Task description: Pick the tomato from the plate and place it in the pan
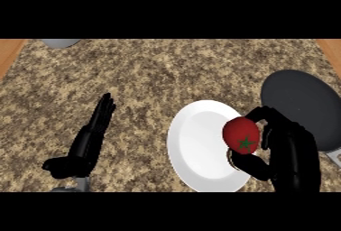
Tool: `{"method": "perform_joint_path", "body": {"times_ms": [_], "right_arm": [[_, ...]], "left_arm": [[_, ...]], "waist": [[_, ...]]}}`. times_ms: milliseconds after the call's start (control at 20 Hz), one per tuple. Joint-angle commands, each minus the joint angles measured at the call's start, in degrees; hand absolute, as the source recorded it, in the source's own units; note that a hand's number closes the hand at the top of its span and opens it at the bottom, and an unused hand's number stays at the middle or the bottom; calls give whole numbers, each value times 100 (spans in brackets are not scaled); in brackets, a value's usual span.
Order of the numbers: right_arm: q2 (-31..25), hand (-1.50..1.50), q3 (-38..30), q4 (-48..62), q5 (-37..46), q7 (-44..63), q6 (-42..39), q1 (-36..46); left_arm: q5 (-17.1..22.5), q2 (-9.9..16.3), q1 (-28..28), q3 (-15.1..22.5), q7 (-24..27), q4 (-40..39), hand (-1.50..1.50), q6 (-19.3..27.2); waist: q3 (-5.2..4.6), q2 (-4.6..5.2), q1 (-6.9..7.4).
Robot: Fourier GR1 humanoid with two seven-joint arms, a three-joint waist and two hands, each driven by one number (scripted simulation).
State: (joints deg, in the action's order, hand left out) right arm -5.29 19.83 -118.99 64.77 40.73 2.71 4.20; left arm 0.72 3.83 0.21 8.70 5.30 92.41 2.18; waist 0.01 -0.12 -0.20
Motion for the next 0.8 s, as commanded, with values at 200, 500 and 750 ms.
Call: {"method": "perform_joint_path", "body": {"times_ms": [200, 500, 750], "right_arm": [[-582, 150, -2095, 549, -1458, -949, 542, 133], [-913, 150, -2732, 2255, -1120, -2106, 1803, 354], [-1382, 150, -3663, 3698, -1904, -3062, 2573, 1113]], "left_arm": [[124, 74, -22, -172, 13, 14, 0, -150], [-92, -63, 31, 79, 99, -96, 0, -123], [-154, -206, -426, -13, -79, -366, 0, 52]], "waist": [[3, 19, 28], [4, 29, 65], [9, 48, 65]]}}
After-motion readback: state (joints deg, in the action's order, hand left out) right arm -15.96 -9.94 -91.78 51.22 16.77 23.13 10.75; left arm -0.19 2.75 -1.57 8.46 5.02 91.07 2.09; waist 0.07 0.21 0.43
